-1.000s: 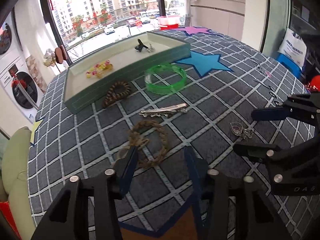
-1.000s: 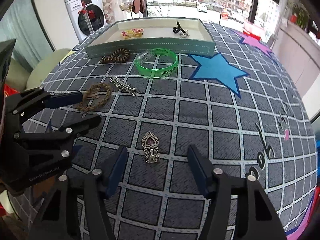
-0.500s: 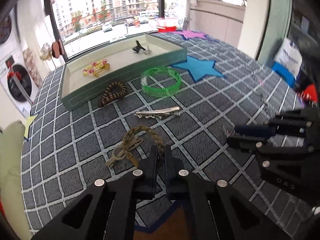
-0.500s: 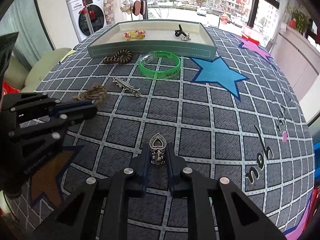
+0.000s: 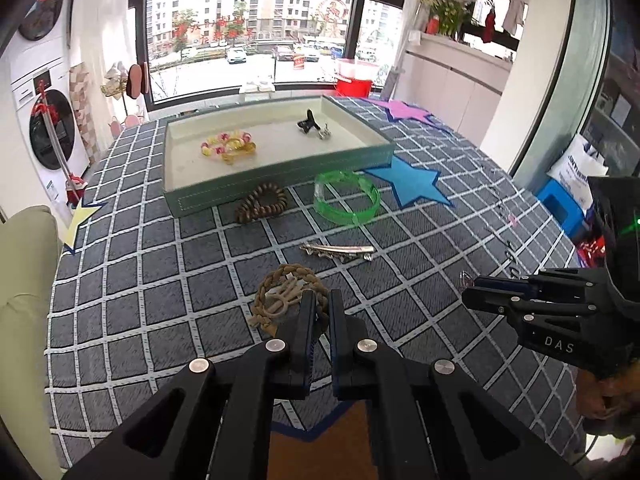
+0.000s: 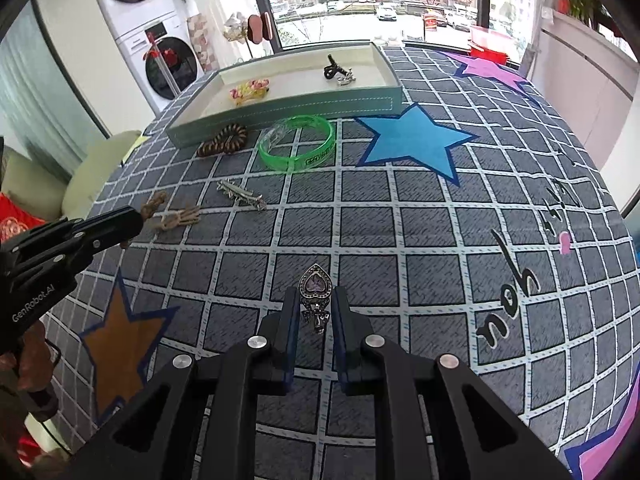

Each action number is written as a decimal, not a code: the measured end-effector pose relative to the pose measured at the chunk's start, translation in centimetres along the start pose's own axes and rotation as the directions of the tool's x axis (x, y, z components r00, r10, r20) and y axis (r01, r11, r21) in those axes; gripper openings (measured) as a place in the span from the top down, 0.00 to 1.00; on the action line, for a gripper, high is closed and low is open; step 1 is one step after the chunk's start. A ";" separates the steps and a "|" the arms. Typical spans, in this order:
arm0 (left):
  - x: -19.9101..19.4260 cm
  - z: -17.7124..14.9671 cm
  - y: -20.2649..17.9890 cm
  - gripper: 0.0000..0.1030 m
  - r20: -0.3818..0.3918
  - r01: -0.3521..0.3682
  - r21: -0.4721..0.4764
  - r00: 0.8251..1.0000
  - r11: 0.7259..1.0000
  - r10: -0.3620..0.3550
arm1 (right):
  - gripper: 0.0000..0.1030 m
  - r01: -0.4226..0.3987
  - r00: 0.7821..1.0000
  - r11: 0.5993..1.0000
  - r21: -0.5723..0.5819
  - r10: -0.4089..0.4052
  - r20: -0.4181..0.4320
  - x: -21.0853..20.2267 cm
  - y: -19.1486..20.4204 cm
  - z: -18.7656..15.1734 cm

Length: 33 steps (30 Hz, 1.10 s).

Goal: Organize jewelry
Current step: 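Grasp the silver heart pendant with right tool while left tool grasps the brown braided cord bracelet, then carry pendant and cord bracelet over the tray and open both tools to release them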

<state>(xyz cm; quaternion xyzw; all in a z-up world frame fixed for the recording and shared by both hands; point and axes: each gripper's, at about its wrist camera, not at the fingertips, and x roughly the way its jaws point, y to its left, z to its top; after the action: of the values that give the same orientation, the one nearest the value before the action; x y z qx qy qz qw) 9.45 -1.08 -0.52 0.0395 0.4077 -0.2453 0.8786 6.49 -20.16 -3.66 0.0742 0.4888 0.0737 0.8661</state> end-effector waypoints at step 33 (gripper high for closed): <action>-1.4 5.6 3.7 0.80 0.118 -0.021 -0.079 0.993 0.997 0.030 | 0.83 -0.021 0.994 1.000 -0.009 0.022 0.104 -1.8 -0.8 10.5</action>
<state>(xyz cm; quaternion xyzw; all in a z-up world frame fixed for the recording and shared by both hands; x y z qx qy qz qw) 14.33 1.21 3.76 -0.0042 0.3635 -0.2199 0.9053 14.58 -21.87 3.04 0.0799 0.4420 0.0808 0.8898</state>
